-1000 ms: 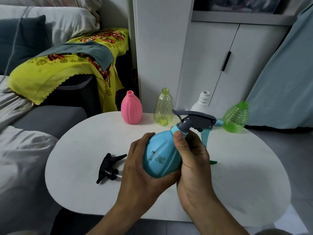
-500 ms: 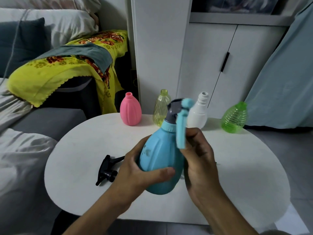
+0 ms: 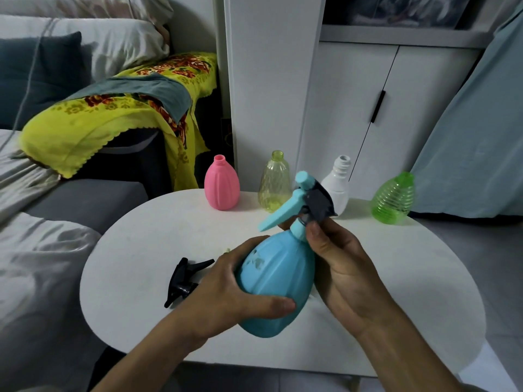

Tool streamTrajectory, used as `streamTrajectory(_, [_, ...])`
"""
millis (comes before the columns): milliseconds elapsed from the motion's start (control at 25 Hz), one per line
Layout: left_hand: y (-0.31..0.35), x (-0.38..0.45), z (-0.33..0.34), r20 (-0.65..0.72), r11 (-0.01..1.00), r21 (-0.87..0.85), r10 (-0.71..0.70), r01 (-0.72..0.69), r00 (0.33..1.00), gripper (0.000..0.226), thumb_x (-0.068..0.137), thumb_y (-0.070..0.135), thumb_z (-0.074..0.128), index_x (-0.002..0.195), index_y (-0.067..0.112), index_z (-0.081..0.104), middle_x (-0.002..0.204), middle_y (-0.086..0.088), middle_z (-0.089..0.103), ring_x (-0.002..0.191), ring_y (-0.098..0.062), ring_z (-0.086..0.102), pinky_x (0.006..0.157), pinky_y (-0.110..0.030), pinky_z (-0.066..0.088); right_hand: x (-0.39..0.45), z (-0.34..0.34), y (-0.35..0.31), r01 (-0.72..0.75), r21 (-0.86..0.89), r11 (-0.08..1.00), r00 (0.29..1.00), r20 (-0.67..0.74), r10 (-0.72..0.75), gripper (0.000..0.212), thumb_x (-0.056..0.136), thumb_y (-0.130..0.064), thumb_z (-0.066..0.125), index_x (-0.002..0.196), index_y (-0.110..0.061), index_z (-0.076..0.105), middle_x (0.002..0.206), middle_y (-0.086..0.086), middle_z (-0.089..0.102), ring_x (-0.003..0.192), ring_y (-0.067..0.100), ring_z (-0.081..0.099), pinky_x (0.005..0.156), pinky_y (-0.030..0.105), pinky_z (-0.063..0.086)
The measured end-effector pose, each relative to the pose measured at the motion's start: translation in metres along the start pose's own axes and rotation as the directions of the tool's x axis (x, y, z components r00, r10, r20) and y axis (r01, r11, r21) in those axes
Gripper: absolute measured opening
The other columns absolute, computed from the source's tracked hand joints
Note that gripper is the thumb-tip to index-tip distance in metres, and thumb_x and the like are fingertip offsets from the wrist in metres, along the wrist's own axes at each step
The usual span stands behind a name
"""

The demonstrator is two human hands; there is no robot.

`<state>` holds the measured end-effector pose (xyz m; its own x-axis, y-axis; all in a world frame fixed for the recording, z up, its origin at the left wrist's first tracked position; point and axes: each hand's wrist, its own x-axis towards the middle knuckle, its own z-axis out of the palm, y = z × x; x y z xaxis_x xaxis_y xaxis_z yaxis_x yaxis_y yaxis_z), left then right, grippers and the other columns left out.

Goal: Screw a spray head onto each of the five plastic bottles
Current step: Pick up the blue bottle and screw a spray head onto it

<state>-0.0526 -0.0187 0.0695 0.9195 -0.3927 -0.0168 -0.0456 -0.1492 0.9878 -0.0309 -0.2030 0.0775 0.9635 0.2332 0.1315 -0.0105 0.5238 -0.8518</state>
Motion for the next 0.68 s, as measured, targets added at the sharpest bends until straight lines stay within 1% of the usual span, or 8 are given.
streamTrajectory(120, [-0.004,-0.002,0.014,-0.262,0.93,0.364,0.155,-0.051,0.952,0.087,0.048,0.056,0.088,0.126,0.045,0.05,0.111,0.013,0.063,0.099,-0.012,0.065,0.075,-0.029,0.06,-0.001,0.002,0.007,0.033,-0.114,0.993,0.99,-0.134,-0.048,0.048,0.064,-0.051,0.085,0.1,-0.021,0.079,0.108,0.004,0.077,0.104,0.016,0.07,0.082,0.025,0.054])
streamTrajectory(200, [-0.003,-0.002,0.016,-0.284,0.897,0.436,0.209,-0.068,0.936,0.094,0.047,0.063,0.087,0.129,0.044,0.045,0.115,0.016,0.059,0.101,-0.009,0.063,0.076,-0.028,0.059,-0.001,0.002,0.007,0.044,-0.042,0.998,0.983,-0.176,-0.05,0.048,0.061,-0.048,0.088,0.098,-0.019,0.079,0.105,0.003,0.077,0.104,0.018,0.069,0.083,0.029,0.055])
streamTrajectory(280, [0.003,0.001,0.004,-0.14,0.979,0.193,0.088,-0.06,0.986,0.095,0.05,0.054,0.091,0.132,0.044,0.046,0.119,0.011,0.062,0.104,-0.016,0.066,0.076,-0.035,0.061,0.0,-0.001,0.0,0.07,0.13,0.989,0.995,-0.082,-0.06,0.039,0.068,-0.037,0.086,0.1,-0.016,0.077,0.101,0.005,0.076,0.102,0.021,0.069,0.084,0.034,0.055])
streamTrajectory(360, [0.01,0.001,-0.01,0.052,0.999,-0.037,0.012,-0.01,0.999,0.085,0.057,0.041,0.091,0.132,0.037,0.052,0.12,0.002,0.066,0.106,-0.022,0.068,0.078,-0.039,0.061,-0.001,-0.003,-0.01,0.079,0.222,0.972,0.996,0.012,-0.084,0.035,0.075,-0.032,0.082,0.103,-0.013,0.075,0.099,0.006,0.075,0.104,0.024,0.067,0.089,0.036,0.054])
streamTrajectory(440, [0.012,-0.001,-0.013,0.234,0.975,-0.213,-0.019,0.07,0.972,0.074,0.062,0.043,0.088,0.128,0.029,0.059,0.121,-0.006,0.069,0.108,-0.025,0.068,0.083,-0.037,0.058,-0.003,-0.006,-0.017,0.047,0.204,0.978,0.992,0.106,-0.07,0.037,0.081,-0.032,0.077,0.111,-0.011,0.072,0.104,0.007,0.074,0.112,0.027,0.064,0.095,0.04,0.05])
streamTrajectory(520, [0.011,-0.005,-0.009,0.368,0.903,-0.381,-0.051,0.2,0.929,0.069,0.062,0.051,0.086,0.125,0.03,0.065,0.12,-0.005,0.071,0.107,-0.023,0.068,0.084,-0.032,0.056,-0.006,-0.007,-0.021,0.005,0.187,0.982,0.978,0.204,-0.044,0.041,0.088,-0.029,0.069,0.123,-0.007,0.065,0.115,0.012,0.072,0.122,0.031,0.059,0.104,0.045,0.044])
streamTrajectory(600, [0.009,-0.008,-0.006,0.375,0.865,-0.446,-0.052,0.23,0.925,0.068,0.058,0.053,0.086,0.12,0.033,0.068,0.117,-0.002,0.072,0.104,-0.02,0.068,0.084,-0.031,0.056,-0.006,-0.009,-0.023,0.008,0.179,0.984,0.967,0.248,-0.053,0.037,0.091,-0.026,0.066,0.123,-0.007,0.065,0.117,0.013,0.071,0.124,0.03,0.057,0.11,0.045,0.04])
streamTrajectory(680, [0.006,-0.007,-0.004,0.318,0.856,-0.464,-0.077,0.226,0.945,0.072,0.052,0.055,0.088,0.117,0.03,0.071,0.114,-0.005,0.073,0.101,-0.022,0.069,0.081,-0.031,0.057,-0.005,-0.009,-0.024,0.049,0.131,0.99,0.978,0.196,-0.075,0.028,0.087,-0.029,0.071,0.109,-0.012,0.071,0.105,0.008,0.074,0.115,0.025,0.063,0.102,0.038,0.047])
